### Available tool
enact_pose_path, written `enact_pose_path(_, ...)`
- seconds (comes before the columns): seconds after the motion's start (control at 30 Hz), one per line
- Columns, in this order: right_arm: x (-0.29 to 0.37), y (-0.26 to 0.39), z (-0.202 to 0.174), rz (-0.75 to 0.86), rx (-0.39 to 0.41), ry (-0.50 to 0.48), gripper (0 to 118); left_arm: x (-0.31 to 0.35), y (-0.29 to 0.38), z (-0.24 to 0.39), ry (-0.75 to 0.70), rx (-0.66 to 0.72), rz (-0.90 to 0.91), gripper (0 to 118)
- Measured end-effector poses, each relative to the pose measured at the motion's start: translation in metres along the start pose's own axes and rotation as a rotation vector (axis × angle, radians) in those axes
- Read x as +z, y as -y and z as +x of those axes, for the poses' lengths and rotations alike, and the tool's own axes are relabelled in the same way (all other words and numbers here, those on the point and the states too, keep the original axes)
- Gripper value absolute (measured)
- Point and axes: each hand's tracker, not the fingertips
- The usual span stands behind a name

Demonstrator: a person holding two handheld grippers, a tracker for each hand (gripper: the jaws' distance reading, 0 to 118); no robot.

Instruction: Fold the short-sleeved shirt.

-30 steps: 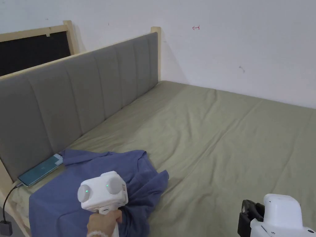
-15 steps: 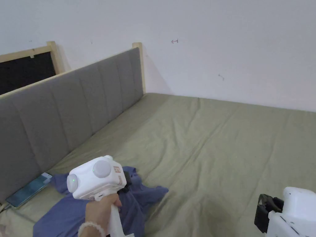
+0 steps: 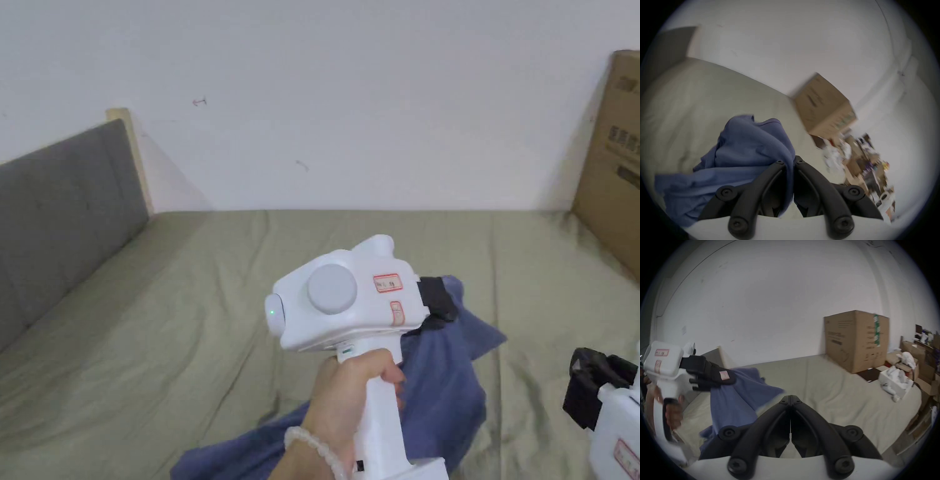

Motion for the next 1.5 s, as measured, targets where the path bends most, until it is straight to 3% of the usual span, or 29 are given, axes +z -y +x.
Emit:
enact_pose_path(0.13,0.011,0.001,0.043,-0.002,-0.016,0.101,0,-0.08,0.067,0.017,-0.123,-0.151,-0.177,5)
enact_pose_path(0.27,0.015,0.017,0.07,-0.048,-0.046,0.15,0,-0.141,0.133,-0.013,-0.185,-0.134,-0.381,9)
enact_pose_path(0.3,0.014,0.021,0.075,-0.07,-0.053,0.16,0,-0.151,0.145,-0.02,-0.205,-0.15,-0.418,19)
enact_pose_path(0.37,0.015,0.028,0.076,-0.096,-0.054,0.163,0,-0.158,0.158,-0.026,-0.223,-0.171,-0.469,91)
enact_pose_path(0.4,0.014,0.031,0.076,-0.11,-0.048,0.163,0,-0.154,0.16,-0.026,-0.216,-0.181,-0.491,108)
enact_pose_path(0.5,0.009,0.035,0.07,-0.131,-0.033,0.158,0,-0.129,0.145,-0.023,-0.134,-0.161,-0.364,118)
enact_pose_path(0.6,0.004,0.035,0.056,-0.143,-0.029,0.12,0,-0.095,0.113,-0.025,-0.171,-0.164,-0.281,108)
enact_pose_path(0.63,0.002,0.036,0.05,-0.143,-0.021,0.102,0,-0.082,0.105,-0.03,-0.174,-0.159,-0.245,95)
enact_pose_path(0.67,0.001,0.036,0.044,-0.143,-0.012,0.088,0,-0.07,0.097,-0.034,-0.206,-0.157,-0.225,73)
enact_pose_path(0.7,0.0,0.038,0.037,-0.145,-0.002,0.07,0,-0.059,0.094,-0.042,-0.265,-0.158,-0.218,44)
enact_pose_path(0.73,-0.002,0.039,0.03,-0.15,0.009,0.05,0,-0.046,0.096,-0.052,-0.324,-0.169,-0.209,6)
enact_pose_path(0.77,-0.004,0.04,0.025,-0.156,0.017,0.038,0,-0.034,0.1,-0.063,-0.399,-0.172,-0.181,0)
enact_pose_path(0.93,-0.017,0.052,-0.003,-0.199,0.055,-0.028,0,0.009,0.119,-0.127,-0.56,-0.095,-0.22,0)
enact_pose_path(1.07,-0.024,0.056,-0.017,-0.214,0.09,-0.064,0,0.038,0.098,-0.158,-0.649,-0.059,-0.164,0)
enact_pose_path(1.13,-0.029,0.057,-0.021,-0.221,0.111,-0.072,0,0.051,0.072,-0.178,-0.639,-0.034,-0.15,38)
enact_pose_path(1.17,-0.031,0.058,-0.023,-0.223,0.118,-0.073,0,0.055,0.06,-0.186,-0.63,-0.013,-0.142,64)
enact_pose_path(1.2,-0.033,0.059,-0.023,-0.227,0.124,-0.073,0,0.057,0.043,-0.194,-0.588,0.011,-0.129,98)
enact_pose_path(1.23,-0.037,0.061,-0.023,-0.235,0.13,-0.073,0,0.058,0.03,-0.205,-0.568,0.03,-0.125,112)
enact_pose_path(1.47,-0.058,0.08,-0.019,-0.332,0.159,-0.059,0,0.014,-0.014,-0.294,-0.749,0.149,-0.262,107)
enact_pose_path(1.5,-0.06,0.082,-0.017,-0.344,0.16,-0.056,0,0.007,-0.01,-0.306,-0.749,0.199,-0.296,97)
